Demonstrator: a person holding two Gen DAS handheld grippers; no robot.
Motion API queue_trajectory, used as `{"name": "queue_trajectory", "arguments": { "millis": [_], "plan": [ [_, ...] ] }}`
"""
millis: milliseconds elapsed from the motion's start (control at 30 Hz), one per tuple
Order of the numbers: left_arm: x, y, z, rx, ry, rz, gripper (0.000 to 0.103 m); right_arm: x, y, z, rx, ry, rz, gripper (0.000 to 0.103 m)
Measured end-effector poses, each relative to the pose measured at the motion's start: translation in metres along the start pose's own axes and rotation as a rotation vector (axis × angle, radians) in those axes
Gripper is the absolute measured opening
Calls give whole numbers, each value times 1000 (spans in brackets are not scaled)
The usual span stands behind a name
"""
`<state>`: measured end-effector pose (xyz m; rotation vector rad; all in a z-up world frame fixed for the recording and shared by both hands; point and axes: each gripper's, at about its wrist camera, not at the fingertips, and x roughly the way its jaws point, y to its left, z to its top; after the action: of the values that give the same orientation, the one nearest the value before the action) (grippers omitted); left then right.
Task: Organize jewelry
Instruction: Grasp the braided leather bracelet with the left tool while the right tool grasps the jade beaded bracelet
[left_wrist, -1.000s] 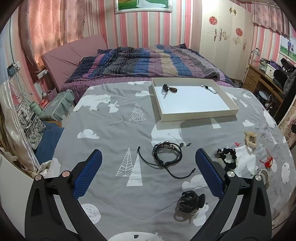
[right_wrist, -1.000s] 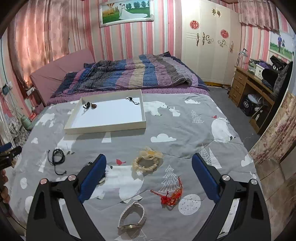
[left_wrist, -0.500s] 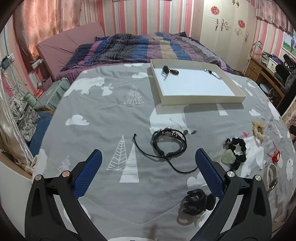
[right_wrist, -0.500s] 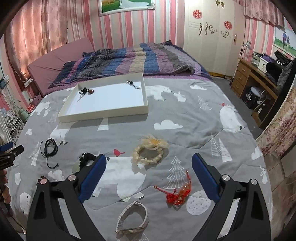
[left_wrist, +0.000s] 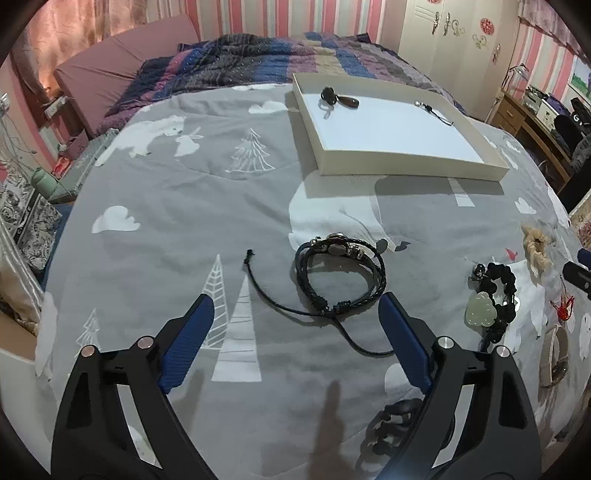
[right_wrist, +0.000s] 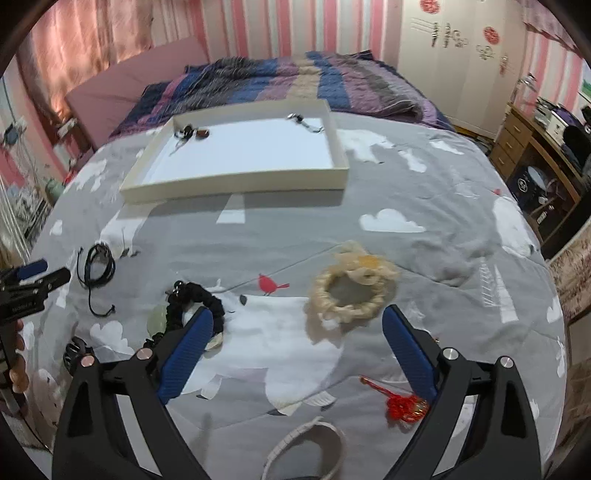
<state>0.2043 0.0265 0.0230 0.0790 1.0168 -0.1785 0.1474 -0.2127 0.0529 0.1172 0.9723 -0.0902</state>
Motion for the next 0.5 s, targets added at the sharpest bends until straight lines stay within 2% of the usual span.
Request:
{"name": "queue_trajectory", "arguments": {
  "millis": [367, 500],
  "plan": [
    [19, -2, 6, 9, 36, -1, 81, 20, 10, 0, -13, 40, 5, 92],
    [25, -7, 11, 25, 37, 9, 81, 31, 17, 0, -25, 68, 18, 84]
  ]
}}
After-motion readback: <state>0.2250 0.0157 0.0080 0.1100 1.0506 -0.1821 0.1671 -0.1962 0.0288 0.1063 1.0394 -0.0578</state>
